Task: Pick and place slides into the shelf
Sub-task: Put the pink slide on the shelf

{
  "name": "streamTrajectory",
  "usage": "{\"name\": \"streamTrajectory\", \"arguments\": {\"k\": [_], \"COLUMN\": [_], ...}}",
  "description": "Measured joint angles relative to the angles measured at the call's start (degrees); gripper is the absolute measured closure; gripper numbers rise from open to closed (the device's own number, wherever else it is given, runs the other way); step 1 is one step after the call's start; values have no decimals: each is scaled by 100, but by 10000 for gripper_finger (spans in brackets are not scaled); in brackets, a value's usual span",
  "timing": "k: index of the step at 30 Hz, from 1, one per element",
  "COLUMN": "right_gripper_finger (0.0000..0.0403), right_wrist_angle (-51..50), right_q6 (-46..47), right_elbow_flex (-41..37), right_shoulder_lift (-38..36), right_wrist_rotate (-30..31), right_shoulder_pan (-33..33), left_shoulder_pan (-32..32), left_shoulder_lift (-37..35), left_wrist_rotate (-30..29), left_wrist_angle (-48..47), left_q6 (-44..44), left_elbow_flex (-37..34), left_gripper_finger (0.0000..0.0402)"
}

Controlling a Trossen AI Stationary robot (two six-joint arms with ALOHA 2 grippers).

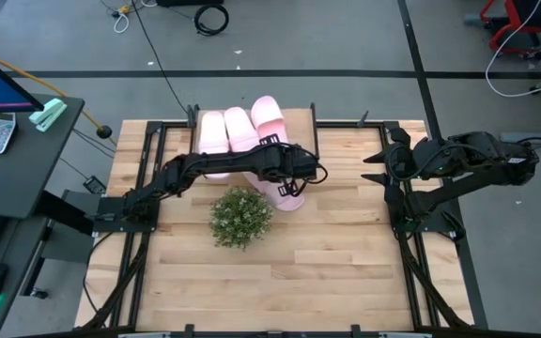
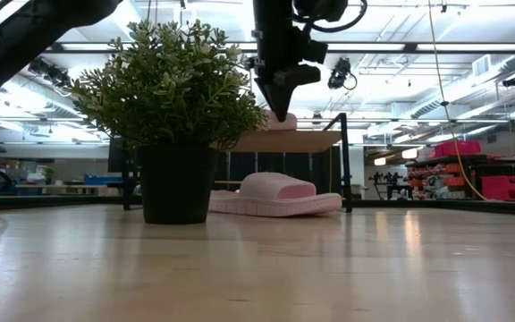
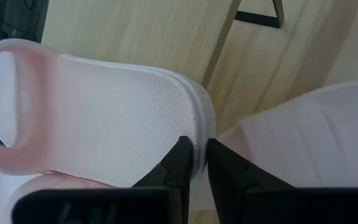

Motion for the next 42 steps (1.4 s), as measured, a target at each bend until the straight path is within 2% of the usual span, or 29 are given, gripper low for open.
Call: {"name": "streamTrajectory", "arguments": {"k": [8,18,26,38,42], "right_gripper_finger": [206,206,206,206,206], "right_wrist_angle": [-2,-2,-2,-4,-4], "right_q6": [-10,-11,-61,-105,-105], "right_elbow_flex": [0,0,0,0,0], "right_shoulder_lift": [0,-1,0,-2,-2], "right_wrist_rotate": [0,0,0,1,2], "right_shoulder_pan": [1,0,2,1,1], "left_shoulder_pan": [-1,-1,-1,14,17], "left_shoulder_lift": [-65,-65,-65,-419,-412], "left_wrist_rotate": [54,27,-45,-148,52], "left_wrist_angle": [-211,-404,-527,-557,-580], "left_q6": [-11,-3,-150,-297,-296], "left_elbow_flex": [-2,-2,-2,-4,-9], "left_gripper_finger": [330,341,330,339,335]}}
